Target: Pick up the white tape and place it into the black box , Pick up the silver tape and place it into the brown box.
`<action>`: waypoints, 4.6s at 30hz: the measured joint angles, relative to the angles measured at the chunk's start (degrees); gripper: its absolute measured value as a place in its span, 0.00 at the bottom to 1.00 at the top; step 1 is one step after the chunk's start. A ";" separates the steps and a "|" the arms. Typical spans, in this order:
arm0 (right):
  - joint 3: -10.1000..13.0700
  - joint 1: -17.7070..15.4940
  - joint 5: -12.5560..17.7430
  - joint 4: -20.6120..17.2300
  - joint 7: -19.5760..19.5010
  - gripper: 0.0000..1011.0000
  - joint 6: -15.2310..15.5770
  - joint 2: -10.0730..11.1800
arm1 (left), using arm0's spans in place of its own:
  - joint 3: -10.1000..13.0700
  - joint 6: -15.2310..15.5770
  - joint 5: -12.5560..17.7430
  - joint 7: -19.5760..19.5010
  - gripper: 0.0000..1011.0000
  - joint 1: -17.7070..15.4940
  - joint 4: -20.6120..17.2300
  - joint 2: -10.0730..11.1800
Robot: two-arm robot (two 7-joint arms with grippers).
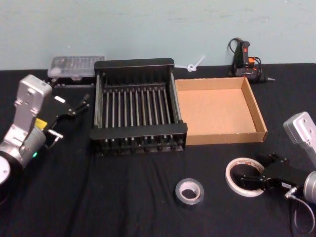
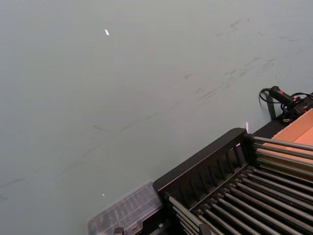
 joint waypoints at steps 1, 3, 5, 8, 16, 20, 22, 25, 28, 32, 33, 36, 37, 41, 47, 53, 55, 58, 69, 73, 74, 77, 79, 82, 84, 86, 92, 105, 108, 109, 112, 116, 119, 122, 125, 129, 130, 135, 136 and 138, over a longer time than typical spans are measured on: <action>-0.02 0.02 -0.01 0.01 0.10 0.99 -0.01 0.00 | 0.00 0.00 0.00 0.00 0.99 0.00 0.00 0.00; -0.07 0.04 -0.03 0.02 0.35 0.99 -0.03 0.00 | 0.00 0.00 0.00 0.00 0.99 0.00 0.00 0.00; -0.18 0.08 -0.03 0.07 0.59 0.99 -0.07 0.00 | 0.00 0.00 0.00 0.00 0.99 0.00 0.01 0.00; -0.30 0.17 -0.04 0.15 0.78 0.99 -0.07 -0.04 | 0.00 0.00 0.00 0.00 0.99 0.00 0.00 0.00; -0.43 0.28 0.03 0.28 1.08 0.99 0.10 -0.08 | 0.00 0.00 0.00 0.00 0.99 0.00 0.00 0.00; -0.42 0.29 0.16 0.32 1.11 0.99 0.12 -0.12 | 0.00 0.00 0.00 0.00 0.99 0.01 0.00 0.00; -0.42 0.30 0.17 0.32 1.11 0.99 0.13 -0.12 | 0.00 0.00 0.00 0.00 0.99 0.00 0.00 0.00; -0.42 0.30 0.18 0.32 1.11 0.99 0.15 -0.12 | 0.00 0.00 0.00 0.00 0.99 0.00 0.00 0.00; -0.42 0.30 0.19 0.32 1.11 0.99 0.16 -0.11 | 0.00 0.00 0.00 0.00 0.99 0.00 0.01 0.00; -0.44 0.30 0.21 0.32 1.11 0.99 0.18 -0.09 | 0.00 0.00 0.00 0.00 0.99 0.00 0.00 0.00; -0.43 0.30 0.22 0.32 1.11 0.99 0.18 -0.09 | 0.00 0.00 0.00 0.00 0.99 0.00 0.00 0.00; -0.44 0.30 0.23 0.31 1.10 0.99 0.18 -0.08 | 0.00 0.00 0.00 0.00 0.99 0.00 0.00 0.00; -0.44 0.30 0.24 0.31 1.09 0.99 0.18 -0.08 | 0.00 0.00 0.00 0.00 0.99 0.00 0.00 0.00; -0.44 0.30 0.24 0.29 1.08 0.99 0.18 -0.07 | 0.00 0.00 0.00 0.00 0.99 0.00 0.00 0.00; -0.44 0.30 0.24 0.29 1.07 0.85 0.18 -0.07 | 0.00 0.00 0.00 0.00 0.99 0.00 0.00 0.00; -0.44 0.30 0.24 0.29 1.07 0.68 0.18 -0.07 | 0.00 0.00 0.00 0.00 0.99 0.00 0.00 0.00; -0.44 0.30 0.24 0.29 1.07 0.64 0.18 -0.07 | 0.00 0.00 0.00 0.00 0.99 0.00 0.00 0.00; -0.44 0.30 0.24 0.29 1.07 0.51 0.18 -0.08 | 0.00 0.00 0.00 0.00 0.99 0.00 0.00 0.00; -0.44 0.30 0.24 0.29 1.08 0.19 0.18 -0.07 | 0.00 0.00 0.00 0.00 0.99 0.00 0.00 0.00; -0.44 0.30 0.24 0.29 1.08 0.10 0.18 -0.07 | 0.00 0.00 0.00 0.00 0.99 0.00 0.00 0.00; -0.44 0.30 0.24 0.29 1.08 0.09 0.18 -0.07 | 0.00 0.00 0.00 0.00 0.99 0.00 0.00 0.00; -0.44 0.30 0.24 0.29 1.08 0.09 0.18 -0.07 | 0.00 0.00 0.00 0.00 0.99 0.00 0.00 0.00; -0.44 0.30 0.24 0.29 1.08 0.09 0.18 -0.07 | 0.00 0.00 0.00 0.00 0.99 0.00 0.00 0.00; -0.44 0.30 0.24 0.29 1.08 0.09 0.18 -0.07 | 0.00 0.00 0.00 0.00 0.99 0.00 0.00 0.00; -0.44 0.30 0.24 0.29 1.08 0.09 0.18 -0.07 | 0.00 0.00 0.00 0.00 0.99 0.00 0.00 0.00; -0.44 0.30 0.24 0.29 1.07 0.09 0.18 -0.07 | 0.00 0.00 0.00 0.00 0.99 0.00 0.00 0.00; -0.42 0.12 0.21 -0.32 1.51 0.09 -1.03 0.20 | 0.00 0.00 0.00 0.00 0.99 0.00 0.00 0.00; 0.56 2.64 1.47 -1.52 1.52 0.09 -3.81 -1.20 | 0.00 0.00 0.00 0.00 0.99 0.00 0.00 0.00; 0.38 4.11 1.44 -1.49 1.17 0.09 -4.09 -1.93 | 0.00 0.00 0.00 0.00 0.99 0.00 0.00 0.00; 0.24 4.57 1.39 -1.42 1.05 0.09 -4.13 -2.14 | 0.00 0.00 0.00 0.00 0.99 0.00 0.01 0.00; -0.47 6.44 0.75 -0.96 0.51 0.09 -4.22 -3.08 | 0.00 0.00 0.00 0.00 0.99 0.00 0.01 0.00; -1.56 9.06 -0.25 0.01 0.29 0.09 -4.23 -4.34 | 0.00 0.00 0.00 0.00 0.99 0.00 0.00 0.00; -2.76 11.40 -1.12 1.03 0.31 0.09 -4.17 -5.59 | 0.00 0.00 0.00 0.00 0.99 0.00 0.00 0.00; -3.54 12.93 -1.72 1.85 0.35 0.09 -4.13 -6.45 | 0.00 0.00 0.00 0.00 0.99 0.00 0.00 0.00; -4.64 14.85 -2.54 3.07 0.49 0.09 -4.10 -7.62 | 0.00 0.00 0.00 0.00 0.99 0.00 0.00 0.00; -5.84 17.14 -3.46 4.77 0.77 0.09 -4.03 -9.06 | 0.00 0.00 0.00 0.00 0.99 0.00 0.00 0.00; -6.11 17.60 -3.71 5.10 0.79 0.09 -4.03 -9.33 | 0.00 0.00 0.00 0.00 0.99 0.00 0.00 0.00; -8.13 21.01 -5.66 7.78 1.11 0.09 -4.11 -11.57 | 0.00 0.00 0.00 0.00 0.99 0.00 0.01 0.00; -8.75 22.08 -6.19 8.78 1.24 0.09 -4.19 -12.30 | 0.00 0.00 0.00 0.00 0.99 0.00 0.01 0.00; -9.19 22.93 -6.68 9.57 1.31 0.09 -4.23 -12.93 | 0.00 0.00 0.00 0.00 0.99 0.00 0.00 0.00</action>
